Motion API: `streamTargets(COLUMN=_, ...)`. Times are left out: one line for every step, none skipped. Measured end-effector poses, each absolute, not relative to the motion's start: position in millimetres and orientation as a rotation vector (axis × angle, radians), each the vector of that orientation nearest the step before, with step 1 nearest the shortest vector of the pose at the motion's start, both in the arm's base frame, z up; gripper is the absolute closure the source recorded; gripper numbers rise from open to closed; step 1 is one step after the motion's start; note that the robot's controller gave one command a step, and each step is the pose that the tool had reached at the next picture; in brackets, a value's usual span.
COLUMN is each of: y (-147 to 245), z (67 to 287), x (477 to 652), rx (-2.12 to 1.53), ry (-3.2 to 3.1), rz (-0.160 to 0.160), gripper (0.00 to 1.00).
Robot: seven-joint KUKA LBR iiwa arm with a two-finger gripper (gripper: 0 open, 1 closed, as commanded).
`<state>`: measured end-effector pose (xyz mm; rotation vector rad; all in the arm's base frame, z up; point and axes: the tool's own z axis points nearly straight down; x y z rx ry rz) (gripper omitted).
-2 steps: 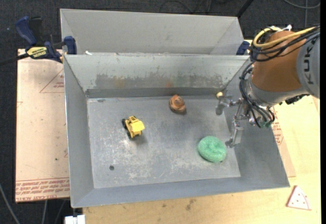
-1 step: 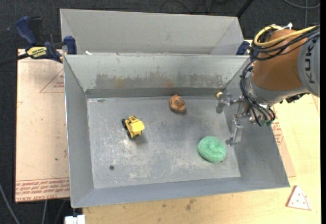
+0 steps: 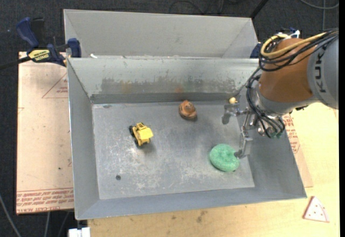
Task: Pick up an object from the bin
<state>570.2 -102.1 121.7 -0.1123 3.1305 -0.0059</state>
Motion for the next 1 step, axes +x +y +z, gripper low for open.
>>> streamTargets(y=-68.7, z=75.4, x=543.3, rx=-0.481, ry=3.102, rz=0.002, gripper=0.00)
